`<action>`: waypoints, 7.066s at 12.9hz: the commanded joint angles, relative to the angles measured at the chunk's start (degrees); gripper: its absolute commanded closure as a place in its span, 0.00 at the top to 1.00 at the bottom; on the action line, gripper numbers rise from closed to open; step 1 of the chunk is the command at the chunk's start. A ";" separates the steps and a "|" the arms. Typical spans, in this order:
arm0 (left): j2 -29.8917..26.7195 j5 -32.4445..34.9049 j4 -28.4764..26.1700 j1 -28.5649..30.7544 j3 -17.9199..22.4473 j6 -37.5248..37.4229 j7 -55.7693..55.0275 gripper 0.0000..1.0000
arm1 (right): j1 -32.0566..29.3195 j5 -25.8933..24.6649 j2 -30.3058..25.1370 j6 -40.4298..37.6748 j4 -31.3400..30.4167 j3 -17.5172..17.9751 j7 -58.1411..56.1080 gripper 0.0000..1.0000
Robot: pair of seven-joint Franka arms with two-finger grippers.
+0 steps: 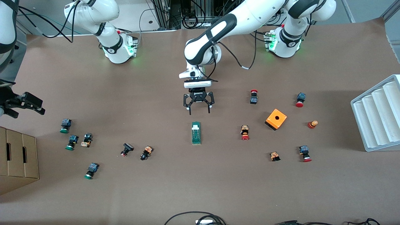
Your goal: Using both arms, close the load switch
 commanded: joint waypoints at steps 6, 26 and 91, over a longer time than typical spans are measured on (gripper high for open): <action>12.04 6.26 12.66 -4.05 0.02 -8.09 -0.99 1.00 | 0.23 -1.26 0.04 0.24 0.53 -0.06 -0.10 1.00; 22.16 13.47 16.37 -4.32 1.16 -10.38 -7.07 1.00 | 0.14 -1.17 0.22 0.24 0.53 -0.06 0.07 1.00; 22.87 9.33 17.86 -6.52 1.07 -13.99 -4.68 0.54 | 45.58 24.48 40.46 35.22 3.95 0.55 109.49 0.77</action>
